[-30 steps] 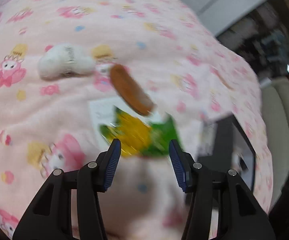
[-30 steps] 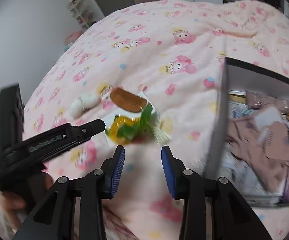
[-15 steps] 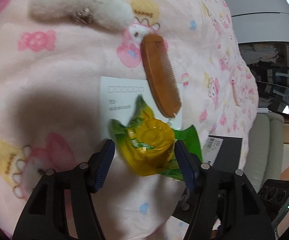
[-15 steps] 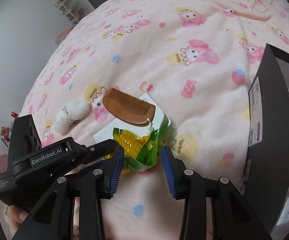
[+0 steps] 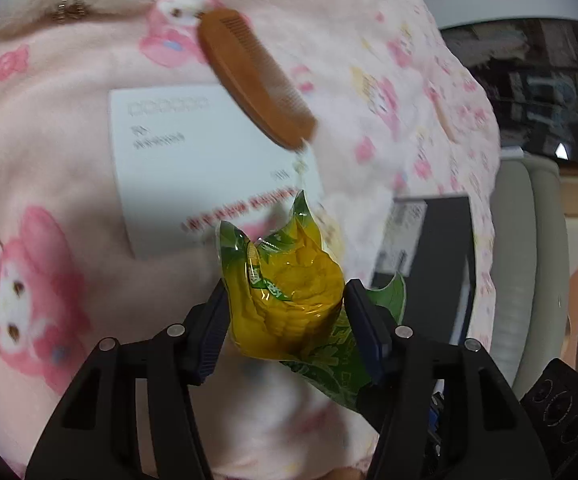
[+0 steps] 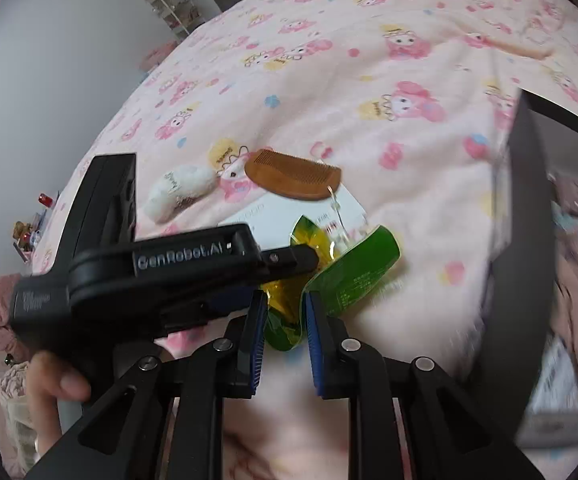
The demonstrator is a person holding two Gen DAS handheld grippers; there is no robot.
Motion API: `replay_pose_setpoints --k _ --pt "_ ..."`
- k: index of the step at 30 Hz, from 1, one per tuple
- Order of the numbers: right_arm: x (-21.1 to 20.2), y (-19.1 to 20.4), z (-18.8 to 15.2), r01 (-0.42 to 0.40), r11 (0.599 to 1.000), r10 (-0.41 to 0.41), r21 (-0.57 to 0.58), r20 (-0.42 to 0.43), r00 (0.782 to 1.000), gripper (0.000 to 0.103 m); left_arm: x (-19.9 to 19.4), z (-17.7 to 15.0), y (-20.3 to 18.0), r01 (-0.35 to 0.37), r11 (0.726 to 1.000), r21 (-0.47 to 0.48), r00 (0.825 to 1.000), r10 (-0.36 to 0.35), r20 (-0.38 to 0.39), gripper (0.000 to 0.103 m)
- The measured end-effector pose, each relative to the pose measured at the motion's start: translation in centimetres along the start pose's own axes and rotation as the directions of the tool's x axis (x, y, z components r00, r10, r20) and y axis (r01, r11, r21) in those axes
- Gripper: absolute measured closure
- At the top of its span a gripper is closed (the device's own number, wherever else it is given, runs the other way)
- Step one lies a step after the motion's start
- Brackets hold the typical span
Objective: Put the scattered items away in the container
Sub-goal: 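Lift the snack packet with the left gripper and carry it toward the box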
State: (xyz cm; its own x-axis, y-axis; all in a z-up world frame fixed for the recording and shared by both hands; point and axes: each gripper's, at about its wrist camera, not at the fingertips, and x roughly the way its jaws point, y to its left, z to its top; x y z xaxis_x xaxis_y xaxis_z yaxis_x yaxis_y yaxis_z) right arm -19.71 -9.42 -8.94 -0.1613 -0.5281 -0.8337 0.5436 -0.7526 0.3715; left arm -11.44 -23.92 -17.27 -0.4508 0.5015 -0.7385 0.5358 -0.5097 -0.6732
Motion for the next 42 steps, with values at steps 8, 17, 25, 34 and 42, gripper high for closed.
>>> replay_pose_setpoints --k 8,17,25,34,42 --pt "-7.8 -1.2 -4.2 -0.022 0.999 0.019 0.036 0.099 0.995 0.087 -2.0 -6.6 -5.3 0.102 0.963 0.251 0.994 -0.111 0.022 0.045" --pt "-11.7 -5.2 -10.5 0.014 0.998 -0.022 0.065 0.127 0.992 0.087 -0.9 -12.0 -6.1 0.159 0.934 0.319 0.986 -0.134 -0.100 0.047" --pt "-11.8 -9.1 -12.6 0.013 0.984 -0.035 0.179 0.120 0.992 0.089 0.4 -14.4 -7.1 0.029 0.911 0.410 0.995 0.014 -0.101 0.047" --pt "-9.7 -10.2 -12.3 -0.008 0.971 -0.007 0.237 0.064 0.998 0.088 0.2 -13.4 -6.2 -0.044 0.937 0.347 0.998 0.054 -0.018 0.042" --pt "-7.3 -11.9 -12.5 0.067 0.959 -0.072 0.274 0.006 0.997 0.070 2.6 -11.4 -6.9 -0.179 0.927 0.331 0.983 0.181 0.024 0.040"
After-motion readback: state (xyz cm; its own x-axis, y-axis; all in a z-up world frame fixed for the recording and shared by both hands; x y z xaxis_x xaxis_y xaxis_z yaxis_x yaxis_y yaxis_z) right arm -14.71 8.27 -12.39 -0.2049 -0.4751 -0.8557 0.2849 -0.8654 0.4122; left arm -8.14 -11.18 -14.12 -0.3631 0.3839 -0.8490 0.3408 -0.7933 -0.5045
